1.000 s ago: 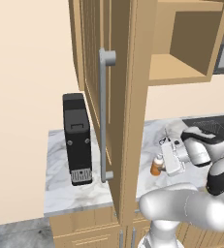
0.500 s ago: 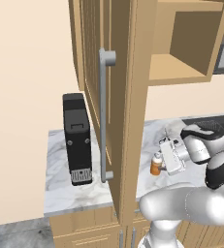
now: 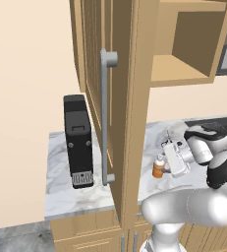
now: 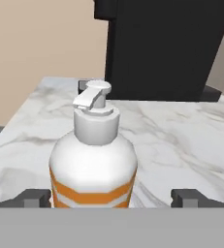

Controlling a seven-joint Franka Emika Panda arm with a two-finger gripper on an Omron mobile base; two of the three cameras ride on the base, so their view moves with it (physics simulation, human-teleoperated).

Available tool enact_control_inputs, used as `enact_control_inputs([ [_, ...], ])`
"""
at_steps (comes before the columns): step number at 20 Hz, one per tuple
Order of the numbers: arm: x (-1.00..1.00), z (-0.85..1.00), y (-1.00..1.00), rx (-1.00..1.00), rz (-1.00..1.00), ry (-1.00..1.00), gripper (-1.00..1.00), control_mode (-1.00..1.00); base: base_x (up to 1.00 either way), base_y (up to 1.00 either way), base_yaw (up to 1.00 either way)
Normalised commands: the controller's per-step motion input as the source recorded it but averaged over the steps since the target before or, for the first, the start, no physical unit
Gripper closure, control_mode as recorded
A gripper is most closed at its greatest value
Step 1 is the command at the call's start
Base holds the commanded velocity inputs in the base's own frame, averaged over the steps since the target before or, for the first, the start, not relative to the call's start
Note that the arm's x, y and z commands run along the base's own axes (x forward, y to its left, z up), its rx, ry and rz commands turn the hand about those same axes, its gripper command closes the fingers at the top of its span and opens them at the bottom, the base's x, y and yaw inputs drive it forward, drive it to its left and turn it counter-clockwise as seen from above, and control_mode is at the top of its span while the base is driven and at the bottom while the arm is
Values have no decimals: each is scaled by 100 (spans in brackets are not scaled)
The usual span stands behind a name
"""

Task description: Pick the spray and soap dispenser from the cabinet and place them on the counter.

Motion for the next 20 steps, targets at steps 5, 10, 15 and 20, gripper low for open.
enact_control_inputs([
  [5, 0, 1, -44, -6, -6, 2, -100, -100, 0, 0, 0],
  [10, 0, 9, -46, -7, -12, 0, -100, -100, 0, 0, 0],
  [15, -16, 1, -35, -5, -15, 0, -100, -100, 0, 0, 0],
  [20, -15, 2, -17, -8, -19, 3, -100, -100, 0, 0, 0],
])
